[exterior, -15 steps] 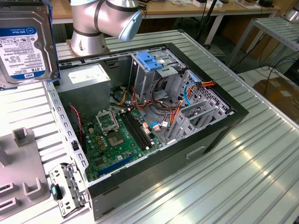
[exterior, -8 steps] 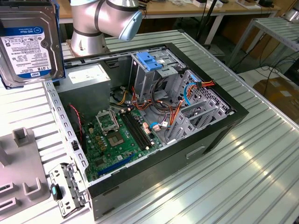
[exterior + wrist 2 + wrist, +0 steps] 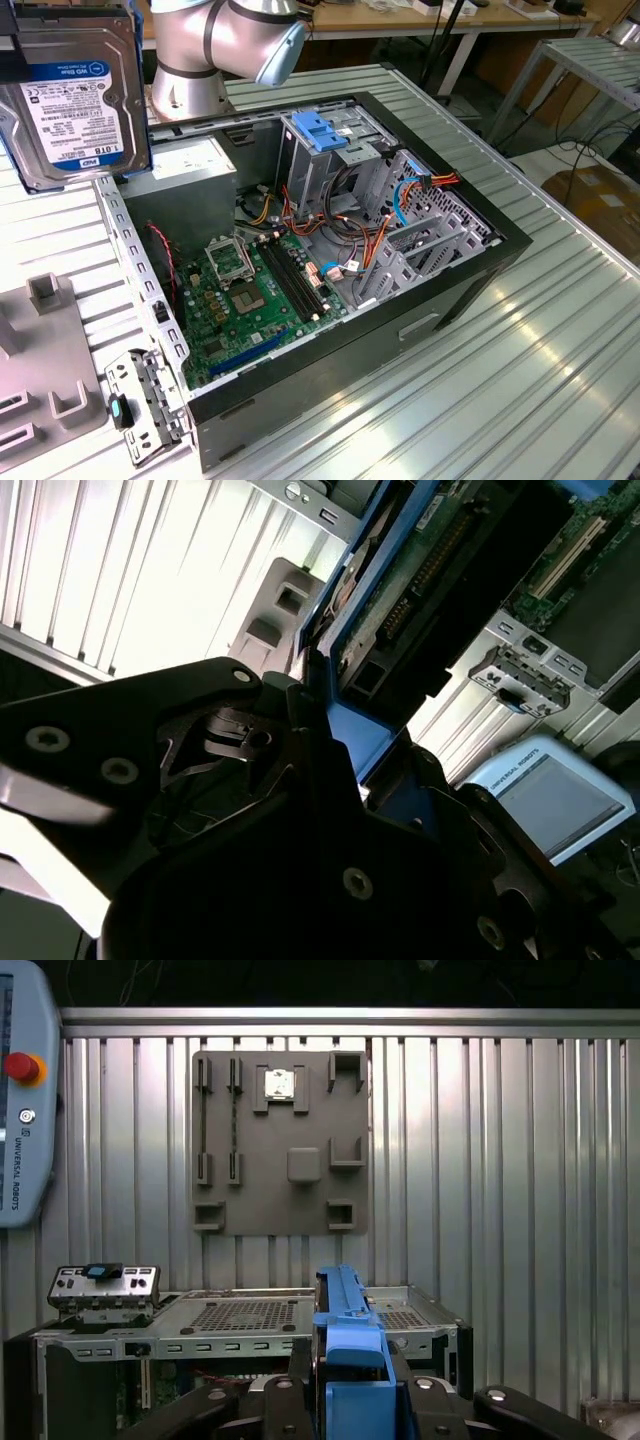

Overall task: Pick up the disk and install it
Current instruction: 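Pick up the disk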

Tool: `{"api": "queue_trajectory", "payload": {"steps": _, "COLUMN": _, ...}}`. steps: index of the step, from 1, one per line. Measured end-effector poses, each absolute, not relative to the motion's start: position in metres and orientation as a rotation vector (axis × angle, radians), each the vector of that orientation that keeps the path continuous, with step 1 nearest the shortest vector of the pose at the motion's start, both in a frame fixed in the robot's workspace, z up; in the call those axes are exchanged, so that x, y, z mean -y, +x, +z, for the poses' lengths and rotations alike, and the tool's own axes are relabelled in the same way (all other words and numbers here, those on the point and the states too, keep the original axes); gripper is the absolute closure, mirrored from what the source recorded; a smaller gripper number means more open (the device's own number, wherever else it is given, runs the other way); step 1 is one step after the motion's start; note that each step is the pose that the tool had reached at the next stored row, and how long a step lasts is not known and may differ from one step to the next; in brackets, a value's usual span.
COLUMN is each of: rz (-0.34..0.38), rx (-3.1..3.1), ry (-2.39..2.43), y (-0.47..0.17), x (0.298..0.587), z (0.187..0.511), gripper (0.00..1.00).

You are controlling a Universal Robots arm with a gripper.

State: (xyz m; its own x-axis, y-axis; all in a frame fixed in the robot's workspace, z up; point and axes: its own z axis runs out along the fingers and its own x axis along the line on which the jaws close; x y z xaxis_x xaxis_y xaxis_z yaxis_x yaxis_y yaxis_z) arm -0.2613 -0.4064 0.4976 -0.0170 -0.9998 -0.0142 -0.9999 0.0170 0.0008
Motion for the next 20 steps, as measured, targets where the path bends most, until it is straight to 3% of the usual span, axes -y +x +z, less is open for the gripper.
{"api": "queue_trajectory", "payload": {"steps": 20, "rz": 0.004, "rx": -2.228, "ry": -2.191, "y": -0.205, "x": 0.419, "z": 0.492, "gripper": 0.63}}
